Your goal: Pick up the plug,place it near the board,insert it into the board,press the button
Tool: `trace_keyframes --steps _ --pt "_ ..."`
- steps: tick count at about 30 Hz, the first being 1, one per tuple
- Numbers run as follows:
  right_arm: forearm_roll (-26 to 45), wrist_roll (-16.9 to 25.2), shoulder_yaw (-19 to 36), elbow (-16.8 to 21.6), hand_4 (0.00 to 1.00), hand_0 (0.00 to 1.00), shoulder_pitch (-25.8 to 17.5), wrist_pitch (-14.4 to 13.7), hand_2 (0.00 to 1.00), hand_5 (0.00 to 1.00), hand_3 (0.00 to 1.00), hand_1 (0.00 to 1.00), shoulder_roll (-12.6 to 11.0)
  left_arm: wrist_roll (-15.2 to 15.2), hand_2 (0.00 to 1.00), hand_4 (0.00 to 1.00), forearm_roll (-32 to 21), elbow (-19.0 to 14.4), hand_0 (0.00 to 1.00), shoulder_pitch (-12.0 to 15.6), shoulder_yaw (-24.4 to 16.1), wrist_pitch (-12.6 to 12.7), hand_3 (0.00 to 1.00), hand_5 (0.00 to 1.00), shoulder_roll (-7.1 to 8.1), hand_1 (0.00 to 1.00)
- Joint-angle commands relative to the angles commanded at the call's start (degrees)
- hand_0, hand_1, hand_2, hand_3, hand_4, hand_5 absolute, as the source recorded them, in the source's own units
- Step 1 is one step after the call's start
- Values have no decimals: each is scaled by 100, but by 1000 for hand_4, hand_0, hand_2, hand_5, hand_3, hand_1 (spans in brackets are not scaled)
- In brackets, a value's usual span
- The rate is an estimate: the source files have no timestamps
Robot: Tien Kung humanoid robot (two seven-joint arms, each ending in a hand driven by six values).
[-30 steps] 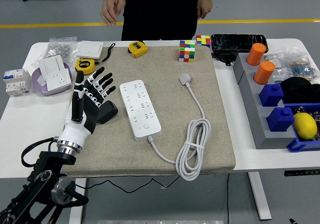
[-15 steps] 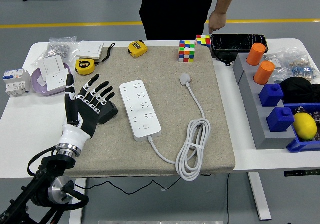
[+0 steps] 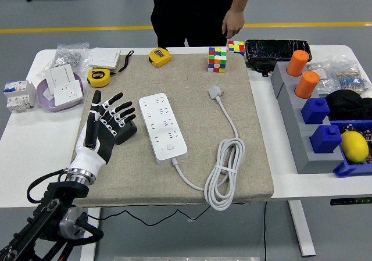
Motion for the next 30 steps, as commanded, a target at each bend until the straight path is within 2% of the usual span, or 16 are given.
trace_keyframes --steps 4,5,16,17,28,30 --pt "12 2 -6 0 998 900 3 -8 741 813 771 761 -4 102 652 996 349 -6 687 -23 -43 -40 746 784 3 673" --pt "26 6 -18 0 998 893 4 -12 741 820 771 760 -6 116 659 991 405 -8 685 -26 -53 -42 741 757 1 684" --pt "4 -2 40 0 998 894 -22 -19 741 847 770 757 14 257 665 994 701 -33 682 -1 -106 -15 739 742 -3 688" --pt "-4 -1 36 0 998 889 -19 -19 741 849 770 756 14 277 595 998 734 -33 681 -1 -110 -5 735 696 -5 630" --pt "13 -5 10 0 998 882 34 -33 741 846 769 752 -1 445 569 998 1109 -71 680 -28 -147 -203 719 675 -12 587" --pt "28 -4 10 0 998 882 33 -34 741 840 769 752 5 451 562 998 1127 -78 676 -23 -152 -204 716 637 -13 586"
